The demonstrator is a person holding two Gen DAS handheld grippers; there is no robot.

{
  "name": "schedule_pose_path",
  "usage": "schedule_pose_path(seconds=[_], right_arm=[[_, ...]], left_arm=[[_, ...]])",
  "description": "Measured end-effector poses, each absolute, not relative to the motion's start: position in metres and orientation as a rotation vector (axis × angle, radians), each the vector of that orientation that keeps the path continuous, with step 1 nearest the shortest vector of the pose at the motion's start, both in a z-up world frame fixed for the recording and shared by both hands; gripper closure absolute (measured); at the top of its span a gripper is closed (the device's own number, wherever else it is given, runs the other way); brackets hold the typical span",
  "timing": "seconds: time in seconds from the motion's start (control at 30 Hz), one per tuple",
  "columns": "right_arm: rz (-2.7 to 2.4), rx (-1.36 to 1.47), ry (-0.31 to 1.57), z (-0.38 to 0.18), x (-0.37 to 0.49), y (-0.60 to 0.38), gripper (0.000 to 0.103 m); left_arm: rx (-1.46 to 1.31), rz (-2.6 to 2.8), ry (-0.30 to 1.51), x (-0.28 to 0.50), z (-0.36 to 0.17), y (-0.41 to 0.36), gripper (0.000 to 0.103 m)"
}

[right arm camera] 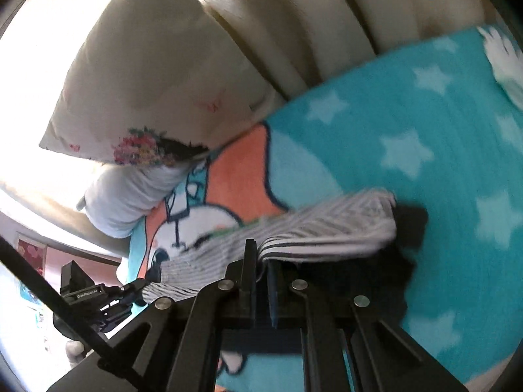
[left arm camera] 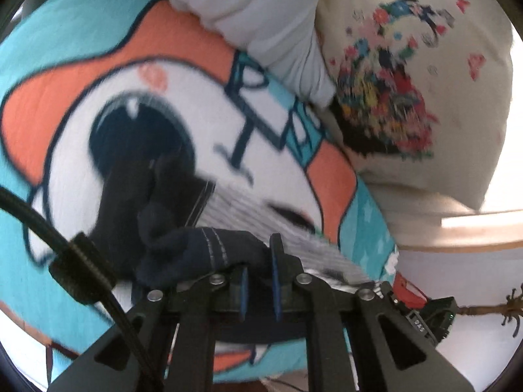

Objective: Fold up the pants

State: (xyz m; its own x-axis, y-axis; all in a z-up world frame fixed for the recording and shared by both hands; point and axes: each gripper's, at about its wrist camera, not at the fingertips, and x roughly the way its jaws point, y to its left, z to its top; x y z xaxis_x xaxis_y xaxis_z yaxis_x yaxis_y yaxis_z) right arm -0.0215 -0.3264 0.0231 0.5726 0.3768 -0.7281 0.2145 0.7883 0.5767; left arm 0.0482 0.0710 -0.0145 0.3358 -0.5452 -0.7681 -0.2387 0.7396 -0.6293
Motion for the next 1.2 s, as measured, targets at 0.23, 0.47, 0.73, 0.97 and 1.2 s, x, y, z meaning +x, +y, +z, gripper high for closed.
schedule_pose_path(seconds=[0.23,0.47,0.73,0.97,1.2], right_arm=[[0.062,0.662,1.017,0.006,0.053,-0.328,0.097],[0.032,0.689,1.037,-0.018,0.11,-0.338,0.096],[-0.023,0.677,0.973,-0.007,0.135,-0.353,0.063],[-0.084,0.687,0.928,0.014,0.118,-0.382,0.048],[-0.127,0.628,0.99,0.003,0.063,-0.391,0.048]], left_arm=[[-0.683,-0.167,1.222,0.112,-0.024,0.06,0.092],[-0.702,-0.173,1.221,0.155,-0.041,0.064,0.085],[-0.694,-0.203,1.183,0.166,-0.027,0.075,0.062],[-0.669,-0.189,1.205,0.147,-0.019,0.089,0.055],[-0.404,-0.182,1.19,0.096,-0.002,0.056,0.054]])
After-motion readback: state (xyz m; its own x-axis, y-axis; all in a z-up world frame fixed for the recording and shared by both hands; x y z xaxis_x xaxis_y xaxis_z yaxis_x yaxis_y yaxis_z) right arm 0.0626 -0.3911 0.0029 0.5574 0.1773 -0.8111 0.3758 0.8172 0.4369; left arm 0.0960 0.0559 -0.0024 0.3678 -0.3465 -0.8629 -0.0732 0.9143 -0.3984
